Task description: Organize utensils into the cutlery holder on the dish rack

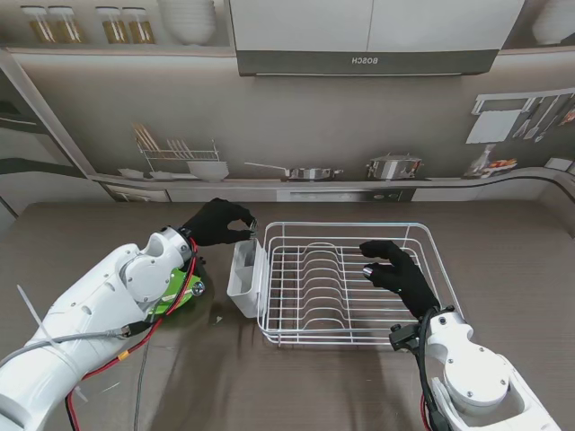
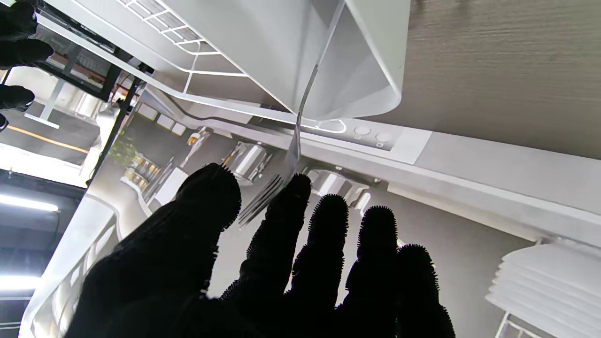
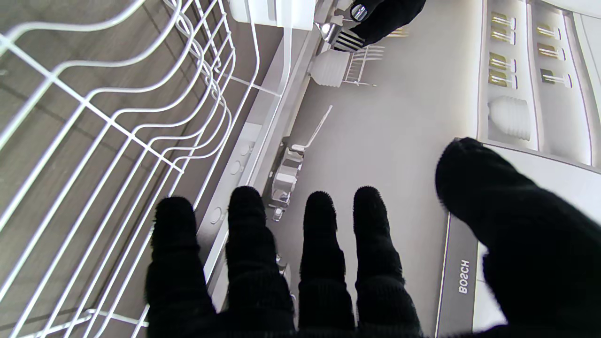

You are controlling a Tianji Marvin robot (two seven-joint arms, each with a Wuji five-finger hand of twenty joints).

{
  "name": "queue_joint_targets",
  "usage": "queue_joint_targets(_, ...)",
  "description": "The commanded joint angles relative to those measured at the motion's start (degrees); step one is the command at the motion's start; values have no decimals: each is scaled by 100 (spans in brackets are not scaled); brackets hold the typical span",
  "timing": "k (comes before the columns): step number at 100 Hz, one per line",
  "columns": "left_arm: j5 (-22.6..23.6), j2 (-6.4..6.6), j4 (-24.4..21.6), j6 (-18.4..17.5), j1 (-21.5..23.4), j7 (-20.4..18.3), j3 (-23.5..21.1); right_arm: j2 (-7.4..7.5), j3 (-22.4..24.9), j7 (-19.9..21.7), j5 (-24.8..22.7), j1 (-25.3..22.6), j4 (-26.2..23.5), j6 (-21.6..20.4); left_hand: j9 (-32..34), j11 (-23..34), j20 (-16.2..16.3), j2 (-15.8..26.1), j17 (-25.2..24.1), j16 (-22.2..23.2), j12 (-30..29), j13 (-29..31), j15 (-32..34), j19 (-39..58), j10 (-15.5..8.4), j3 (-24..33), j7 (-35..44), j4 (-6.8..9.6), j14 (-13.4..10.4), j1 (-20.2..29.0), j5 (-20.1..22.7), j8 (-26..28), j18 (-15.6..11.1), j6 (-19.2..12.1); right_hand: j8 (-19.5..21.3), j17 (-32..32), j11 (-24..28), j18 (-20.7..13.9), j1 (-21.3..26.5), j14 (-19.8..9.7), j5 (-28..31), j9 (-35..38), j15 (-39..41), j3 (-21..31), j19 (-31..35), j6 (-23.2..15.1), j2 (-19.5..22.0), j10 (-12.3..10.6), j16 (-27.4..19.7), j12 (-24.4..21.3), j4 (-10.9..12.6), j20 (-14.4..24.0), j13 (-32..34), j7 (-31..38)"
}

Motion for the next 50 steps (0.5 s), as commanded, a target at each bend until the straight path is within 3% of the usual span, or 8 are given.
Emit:
queue_joint_targets(1, 48, 41, -104, 25, 67, -113, -65, -14, -9, 106, 16, -35, -32, 15, -129, -71, -53, -40, -158, -40, 3, -177, -150, -136, 64, 94, -224, 68, 72, -254, -190, -199, 37, 158, -147, -24, -6, -158, -113, -48, -134, 61, -24, -114, -105, -6, 102, -9, 102, -54, 185, 142, 133, 57)
queue_joint_targets(25, 190, 134, -538, 184, 396, -240, -444, -4, -8, 164, 42, -43, -40, 35, -208, -114, -46, 74, -172, -43, -22, -232, -211, -252, 141, -60, -559, 68, 123, -297, -657, -609, 57, 437, -151, -30, -7, -157, -117, -35, -141, 69, -24, -127, -106, -9, 112, 0, 103, -55, 185, 145, 135, 48)
queue_joint_targets(50, 405, 240, -981, 328, 809, -383, -900, -3, -12, 170, 48, -42, -42, 41, -173, -106, -20, 188, -156, -29, -21, -211, -211, -286, 154, -172, -549, 91, 156, -270, -639, -749, 72, 469, -152, -33, -7, -150, -115, -26, -144, 74, -29, -134, -106, -7, 118, 2, 103, -55, 186, 147, 128, 46)
